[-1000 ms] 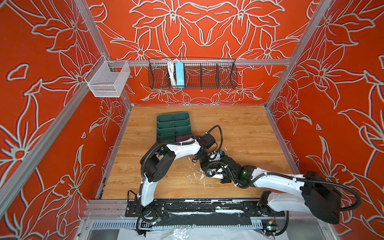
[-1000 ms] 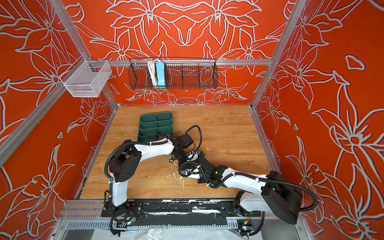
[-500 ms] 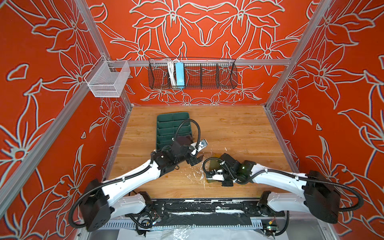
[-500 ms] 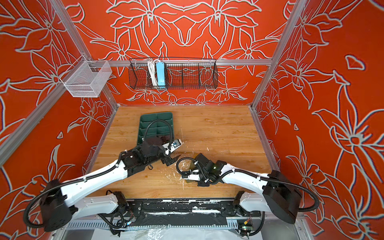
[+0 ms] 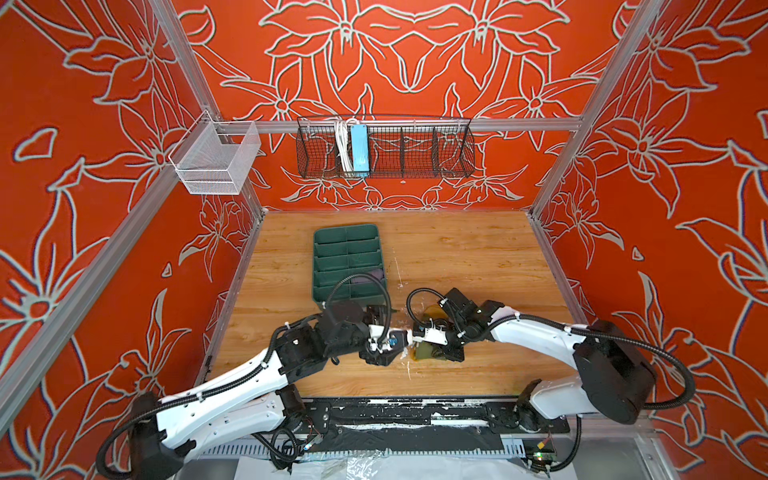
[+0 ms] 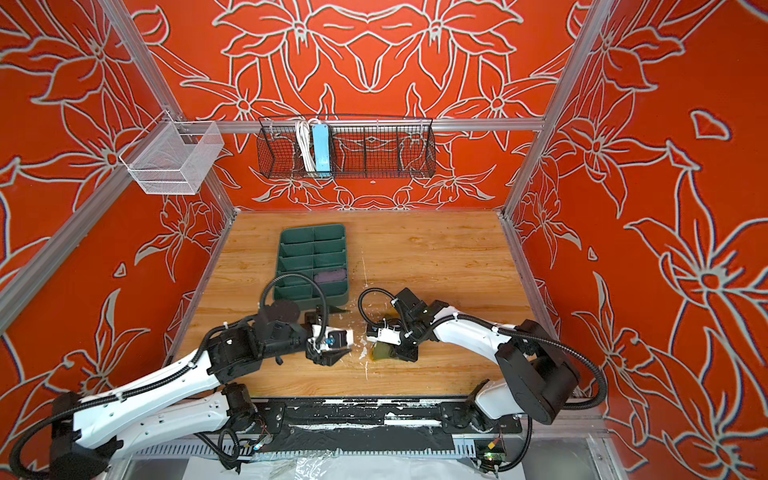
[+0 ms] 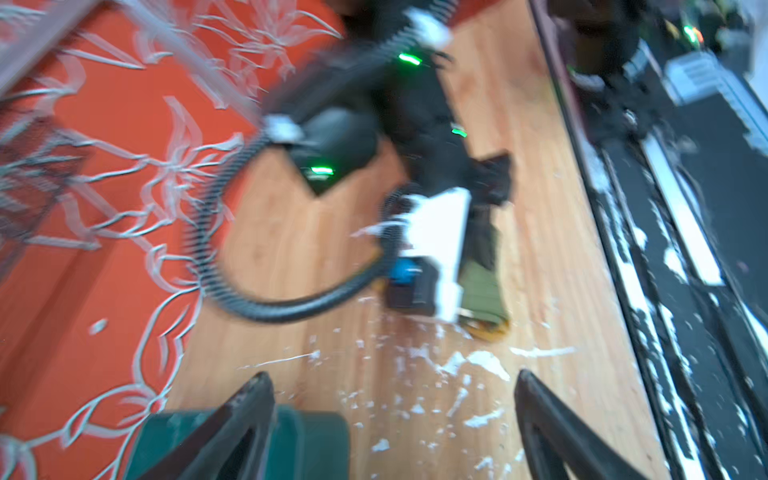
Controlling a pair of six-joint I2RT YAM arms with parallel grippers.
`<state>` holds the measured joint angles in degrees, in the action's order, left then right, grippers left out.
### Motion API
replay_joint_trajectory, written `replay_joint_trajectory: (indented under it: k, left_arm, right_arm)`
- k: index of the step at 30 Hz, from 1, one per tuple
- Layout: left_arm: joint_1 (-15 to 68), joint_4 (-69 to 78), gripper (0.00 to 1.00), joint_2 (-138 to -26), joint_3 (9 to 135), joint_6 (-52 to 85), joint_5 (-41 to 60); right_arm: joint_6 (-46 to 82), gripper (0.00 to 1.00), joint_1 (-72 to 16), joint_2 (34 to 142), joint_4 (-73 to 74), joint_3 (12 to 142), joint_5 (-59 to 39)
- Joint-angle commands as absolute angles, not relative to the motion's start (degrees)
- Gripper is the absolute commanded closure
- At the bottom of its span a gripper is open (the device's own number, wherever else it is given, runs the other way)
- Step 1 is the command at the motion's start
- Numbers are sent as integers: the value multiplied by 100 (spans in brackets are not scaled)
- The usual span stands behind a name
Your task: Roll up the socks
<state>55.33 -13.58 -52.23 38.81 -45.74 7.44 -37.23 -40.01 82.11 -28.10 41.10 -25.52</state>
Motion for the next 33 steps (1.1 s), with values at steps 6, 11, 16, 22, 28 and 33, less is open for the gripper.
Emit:
replay_joint_trajectory:
  k: [6,11,16,22,28,33]
  left_arm:
    - [6917,203,27,-7025,3474,-4853,-1324]
    - [7324,1312,31,-8210,3376,-4682,-1870]
    - [7321,1939,41,-9233,3594,-4580,-2558]
    - [7286,2099,63,-10048,3886,-4236,-3020]
    - [7286,1731,91,-10043,3871,-4060,-3040]
    - [7286,745,100,-9835,4050,-3883,-2680]
  right_arm:
    - [-3910,100,-3894,8619,-2917,4092,-2677]
    - [-3931,100,-3852,8674,-2944,4104,-2715]
    - [-3957,100,-3832,8709,-3031,4175,-2793]
    - [-3955,100,-3832,8688,-3180,4201,-2959]
    - [-3819,100,-3823,8652,-3081,4208,-2835]
    - [-3516,70,-3814,8450,-2653,4236,-2138]
